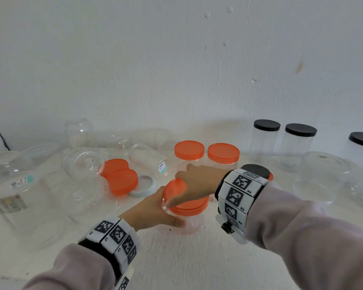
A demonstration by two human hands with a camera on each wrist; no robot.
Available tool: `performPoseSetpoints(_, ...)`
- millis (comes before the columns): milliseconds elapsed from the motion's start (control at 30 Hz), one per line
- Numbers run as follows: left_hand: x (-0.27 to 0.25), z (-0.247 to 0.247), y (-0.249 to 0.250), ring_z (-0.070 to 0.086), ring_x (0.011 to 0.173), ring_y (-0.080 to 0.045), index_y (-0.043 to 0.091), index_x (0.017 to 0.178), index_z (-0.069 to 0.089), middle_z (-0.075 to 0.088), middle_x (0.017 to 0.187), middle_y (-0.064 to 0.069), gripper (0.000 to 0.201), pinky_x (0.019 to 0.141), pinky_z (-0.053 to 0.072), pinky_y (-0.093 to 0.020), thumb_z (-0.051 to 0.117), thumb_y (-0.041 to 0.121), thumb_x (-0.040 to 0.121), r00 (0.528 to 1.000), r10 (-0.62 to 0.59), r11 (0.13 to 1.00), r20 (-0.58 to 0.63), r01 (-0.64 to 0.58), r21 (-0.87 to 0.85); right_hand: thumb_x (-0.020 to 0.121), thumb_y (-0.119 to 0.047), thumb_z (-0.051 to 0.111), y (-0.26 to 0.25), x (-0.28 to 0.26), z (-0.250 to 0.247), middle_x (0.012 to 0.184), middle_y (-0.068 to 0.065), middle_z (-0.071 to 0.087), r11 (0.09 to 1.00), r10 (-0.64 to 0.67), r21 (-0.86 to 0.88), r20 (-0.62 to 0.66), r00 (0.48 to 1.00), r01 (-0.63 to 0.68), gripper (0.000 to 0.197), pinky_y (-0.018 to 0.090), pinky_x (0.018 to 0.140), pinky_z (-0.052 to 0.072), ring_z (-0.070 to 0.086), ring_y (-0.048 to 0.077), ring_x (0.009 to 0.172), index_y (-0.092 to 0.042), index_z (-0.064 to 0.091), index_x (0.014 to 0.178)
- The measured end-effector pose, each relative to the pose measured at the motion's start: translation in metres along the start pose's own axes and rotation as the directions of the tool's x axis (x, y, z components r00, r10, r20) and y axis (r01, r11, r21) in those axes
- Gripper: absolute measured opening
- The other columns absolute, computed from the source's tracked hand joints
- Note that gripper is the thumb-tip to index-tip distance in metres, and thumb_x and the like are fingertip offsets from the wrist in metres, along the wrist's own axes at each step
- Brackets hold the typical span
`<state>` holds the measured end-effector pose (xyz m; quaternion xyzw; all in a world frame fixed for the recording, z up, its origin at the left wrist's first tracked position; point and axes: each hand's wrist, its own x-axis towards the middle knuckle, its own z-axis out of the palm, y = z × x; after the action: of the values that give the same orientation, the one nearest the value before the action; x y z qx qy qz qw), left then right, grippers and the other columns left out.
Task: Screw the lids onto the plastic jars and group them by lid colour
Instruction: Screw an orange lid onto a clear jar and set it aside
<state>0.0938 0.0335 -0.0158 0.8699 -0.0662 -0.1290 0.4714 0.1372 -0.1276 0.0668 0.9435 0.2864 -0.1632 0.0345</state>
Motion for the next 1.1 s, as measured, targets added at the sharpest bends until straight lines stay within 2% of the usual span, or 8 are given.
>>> performPoseSetpoints(100, 0.000, 0.000, 0.000, 0.050, 0.125, -0.012, 0.028, 0.144, 0.032, 0.054, 0.134, 0.010, 0.109, 0.108, 0.040, -0.041, 0.091, 0.041, 0.053, 1.000, -0.005, 1.000, -0.005, 0.005, -0.003, 0.064, -0.088, 0.051, 0.001, 0.000, -0.003, 0.149, 0.002, 0.029, 1.000, -0.001, 0.008, 0.045, 0.999, 0.001, 0.106, 0.050, 0.100, 0.034, 0.034, 0.030, 0.134, -0.034, 0.021, 0.149)
performPoseSetpoints(167, 0.000, 0.000, 0.000, 0.049, 0.125, -0.011, 0.027, 0.144, 0.031, 0.052, 0.136, 0.010, 0.111, 0.109, 0.040, -0.040, 0.091, 0.040, 0.052, 1.000, -0.015, 1.000, -0.005, 0.015, -0.012, 0.064, -0.081, 0.061, 0.004, -0.002, -0.007, 0.151, -0.005, 0.023, 0.999, -0.045, 0.028, 0.111, 0.993, 0.043, 0.103, 0.051, 0.102, 0.031, 0.028, 0.027, 0.138, -0.044, 0.014, 0.149)
performPoseSetpoints(267, 0.000, 0.000, 0.000, 0.049, 0.126, -0.011, 0.025, 0.144, 0.030, 0.051, 0.136, 0.010, 0.109, 0.109, 0.040, -0.039, 0.092, 0.035, 0.054, 1.000, -0.017, 0.999, -0.008, 0.017, -0.028, 0.067, -0.066, 0.071, 0.006, -0.003, -0.010, 0.146, -0.009, 0.026, 0.995, -0.087, 0.052, 0.137, 0.987, 0.081, 0.098, 0.047, 0.100, 0.035, 0.031, 0.026, 0.136, -0.051, 0.014, 0.146)
performPoseSetpoints(533, 0.001, 0.000, -0.001, 0.049, 0.126, -0.009, 0.029, 0.144, 0.031, 0.052, 0.135, 0.013, 0.106, 0.108, 0.040, -0.039, 0.091, 0.039, 0.057, 1.000, 0.010, 1.000, -0.008, -0.010, 0.021, 0.062, -0.091, 0.047, -0.002, -0.001, 0.007, 0.145, 0.004, 0.032, 0.999, 0.038, -0.006, -0.004, 0.999, -0.038, 0.106, 0.052, 0.097, 0.037, 0.036, 0.033, 0.130, -0.031, 0.025, 0.147)
performPoseSetpoints(667, 0.001, 0.000, -0.001, 0.049, 0.126, -0.012, 0.027, 0.144, 0.030, 0.051, 0.136, 0.010, 0.112, 0.109, 0.040, -0.039, 0.091, 0.041, 0.052, 1.000, -0.013, 1.000, -0.005, 0.013, -0.007, 0.065, -0.077, 0.064, 0.002, -0.003, -0.002, 0.151, -0.005, 0.020, 0.999, -0.036, 0.006, 0.109, 0.993, 0.035, 0.103, 0.056, 0.103, 0.033, 0.025, 0.029, 0.138, -0.048, 0.009, 0.147)
performPoseSetpoints(733, 0.000, 0.000, -0.001, 0.050, 0.125, -0.012, 0.027, 0.144, 0.030, 0.051, 0.136, 0.010, 0.111, 0.109, 0.040, -0.039, 0.091, 0.040, 0.052, 1.000, -0.019, 1.000, -0.007, 0.019, -0.008, 0.067, -0.068, 0.070, 0.004, -0.004, -0.005, 0.149, -0.007, 0.021, 0.998, -0.061, 0.024, 0.127, 0.990, 0.058, 0.102, 0.056, 0.103, 0.034, 0.026, 0.027, 0.138, -0.052, 0.008, 0.146)
performPoseSetpoints(1000, -0.001, 0.000, 0.001, 0.047, 0.126, -0.010, 0.029, 0.146, 0.029, 0.050, 0.137, 0.012, 0.109, 0.109, 0.039, -0.039, 0.091, 0.036, 0.057, 0.999, -0.032, 0.999, 0.004, 0.032, 0.012, 0.065, -0.086, 0.053, -0.001, -0.004, 0.007, 0.146, 0.004, 0.029, 1.000, 0.016, -0.004, 0.013, 1.000, -0.016, 0.104, 0.050, 0.098, 0.036, 0.033, 0.032, 0.133, -0.034, 0.020, 0.149)
performPoseSetpoints(1100, -0.001, 0.000, 0.001, 0.048, 0.126, -0.009, 0.029, 0.145, 0.029, 0.051, 0.136, 0.012, 0.112, 0.108, 0.040, -0.039, 0.092, 0.038, 0.054, 1.000, -0.031, 1.000, 0.007, 0.031, 0.004, 0.066, -0.085, 0.054, -0.001, -0.004, 0.006, 0.148, 0.003, 0.026, 1.000, 0.018, -0.010, 0.035, 0.999, -0.018, 0.104, 0.052, 0.099, 0.035, 0.031, 0.032, 0.135, -0.035, 0.018, 0.149)
